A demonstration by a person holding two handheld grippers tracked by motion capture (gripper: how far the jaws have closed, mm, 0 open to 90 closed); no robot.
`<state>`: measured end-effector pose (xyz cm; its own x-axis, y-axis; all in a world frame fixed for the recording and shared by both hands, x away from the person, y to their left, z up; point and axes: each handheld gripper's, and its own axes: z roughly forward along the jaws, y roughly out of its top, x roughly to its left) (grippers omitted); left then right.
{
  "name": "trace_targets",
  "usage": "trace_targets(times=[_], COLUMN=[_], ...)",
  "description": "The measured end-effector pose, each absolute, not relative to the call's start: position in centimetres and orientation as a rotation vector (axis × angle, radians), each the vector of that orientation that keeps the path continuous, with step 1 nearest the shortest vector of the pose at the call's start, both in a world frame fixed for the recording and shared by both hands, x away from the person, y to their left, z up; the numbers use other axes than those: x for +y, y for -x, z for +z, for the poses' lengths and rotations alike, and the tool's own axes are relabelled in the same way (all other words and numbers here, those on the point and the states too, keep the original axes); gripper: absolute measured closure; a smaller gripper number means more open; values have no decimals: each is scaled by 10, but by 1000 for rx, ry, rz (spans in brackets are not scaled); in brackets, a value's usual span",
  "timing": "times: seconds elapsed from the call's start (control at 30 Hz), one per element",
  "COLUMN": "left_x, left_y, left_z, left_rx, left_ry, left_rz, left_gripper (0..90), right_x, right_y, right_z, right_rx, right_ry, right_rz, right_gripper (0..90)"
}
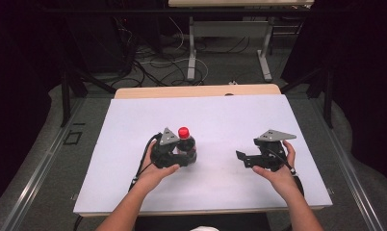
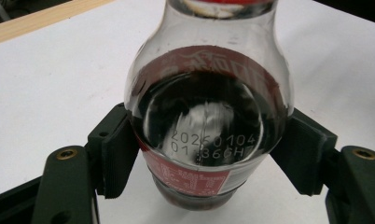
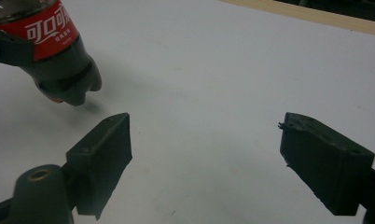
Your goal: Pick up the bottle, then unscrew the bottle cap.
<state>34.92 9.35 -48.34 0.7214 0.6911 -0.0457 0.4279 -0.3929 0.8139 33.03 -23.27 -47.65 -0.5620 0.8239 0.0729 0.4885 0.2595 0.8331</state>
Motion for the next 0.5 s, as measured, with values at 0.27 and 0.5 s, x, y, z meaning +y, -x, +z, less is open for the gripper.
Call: trace_targets(times=[0.27,0.5], left_x=[83,74], left_y=[-340,-334], left_z=[-483,-482], left_rx=[805,771], left_ry=[-2065,-2087], left_rz=[369,352], left_gripper=[299,299], right_x=[-223,-210], right_y=[-324,-319], right_z=[-469,-460], right_rx=[2164,2178], right_ry=[-1101,-1040], right_rz=[1255,1336], right_gripper=[236,275])
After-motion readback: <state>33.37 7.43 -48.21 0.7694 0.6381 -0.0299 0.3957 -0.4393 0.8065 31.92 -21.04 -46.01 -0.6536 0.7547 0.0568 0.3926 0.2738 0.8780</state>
